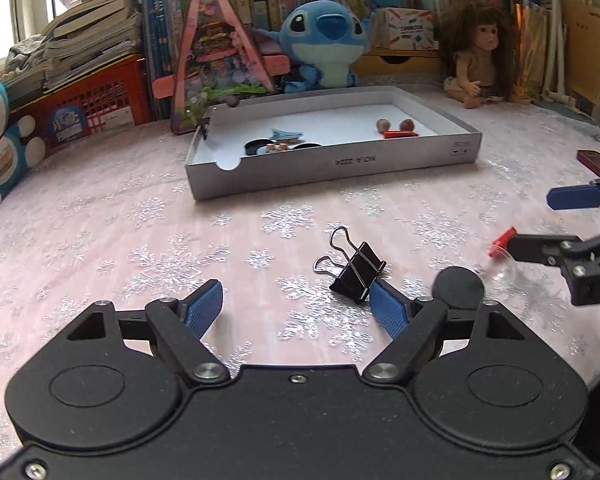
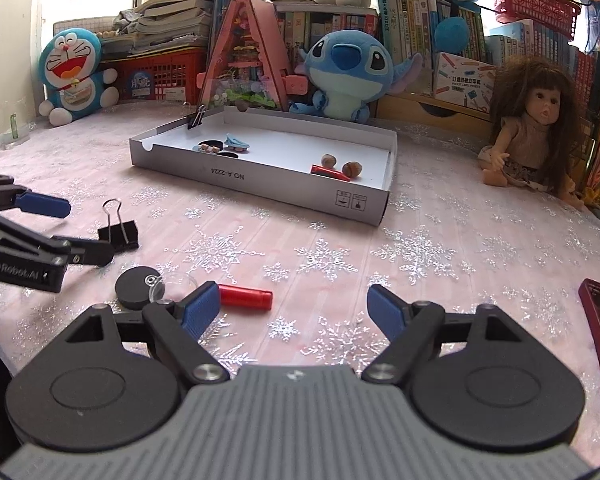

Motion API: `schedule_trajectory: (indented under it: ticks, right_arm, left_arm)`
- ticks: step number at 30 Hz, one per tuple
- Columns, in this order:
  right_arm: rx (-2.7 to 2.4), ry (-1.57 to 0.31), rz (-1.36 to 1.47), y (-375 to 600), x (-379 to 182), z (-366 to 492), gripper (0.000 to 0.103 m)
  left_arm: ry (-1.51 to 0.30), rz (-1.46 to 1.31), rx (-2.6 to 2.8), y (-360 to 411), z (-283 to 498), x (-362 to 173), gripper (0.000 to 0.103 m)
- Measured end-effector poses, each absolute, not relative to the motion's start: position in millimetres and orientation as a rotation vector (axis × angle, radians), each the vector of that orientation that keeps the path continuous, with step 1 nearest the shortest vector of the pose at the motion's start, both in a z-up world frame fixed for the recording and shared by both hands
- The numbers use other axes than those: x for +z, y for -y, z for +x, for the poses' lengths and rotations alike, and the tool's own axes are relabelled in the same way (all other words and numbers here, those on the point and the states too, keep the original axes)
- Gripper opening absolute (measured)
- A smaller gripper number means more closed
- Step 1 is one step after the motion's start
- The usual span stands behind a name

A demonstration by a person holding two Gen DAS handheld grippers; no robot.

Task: Organize rigid objects
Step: 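Lower the left tool around the black binder clip while the right approaches the red crayon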

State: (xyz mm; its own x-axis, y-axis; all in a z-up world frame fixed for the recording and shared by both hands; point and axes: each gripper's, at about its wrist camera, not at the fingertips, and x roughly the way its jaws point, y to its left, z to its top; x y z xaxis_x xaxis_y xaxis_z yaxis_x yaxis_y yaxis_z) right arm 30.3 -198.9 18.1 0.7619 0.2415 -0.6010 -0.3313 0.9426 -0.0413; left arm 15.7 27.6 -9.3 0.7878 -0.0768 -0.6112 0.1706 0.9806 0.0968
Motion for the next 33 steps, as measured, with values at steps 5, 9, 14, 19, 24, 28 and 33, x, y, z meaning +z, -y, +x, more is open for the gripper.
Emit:
schedule_trajectory:
  ticks: [5, 9, 14, 19, 24, 28, 33]
  right_arm:
    - [0.325, -0.634, -0.145, 193.3, 17.7, 29.1, 0.088]
    - [0.333, -0.637, -0.140, 189.1, 16.7, 29.1, 0.088]
    - [0.345, -0.641, -0.135, 183.1, 14.9, 30.9, 0.088]
    - [0.351, -0.639, -0.135, 179.0, 14.2, 30.4, 0.088]
    - [0.332, -0.607, -0.156, 175.0, 16.7, 24.9, 0.088]
    - [0.328, -0.630, -0.140, 174.3, 15.3, 25.2, 0.084]
    - [0.309, -0.623, -0.134, 172.9, 12.9, 22.3, 0.080]
  left_arm:
    - [-0.652, 0.156, -0.058, -32.3, 23.0, -9.9, 0.079]
    - [-0.648, 0.131, -0.045, -33.8, 23.7, -7.7, 0.079]
    - [-0.627, 0.112, -0.074, -24.0, 21.6, -2.0, 0.079]
    - [-0.674, 0.058, -0.071, -10.4, 30.1, 2.3, 0.079]
    - [-0.705, -0.011, -0.074, -2.8, 39.4, 2.2, 0.073]
    - [-0.731, -0.029, -0.082, 2.3, 44.7, -1.9, 0.055]
    - [-0.720, -0.019, -0.062, 2.9, 44.9, -4.5, 0.041]
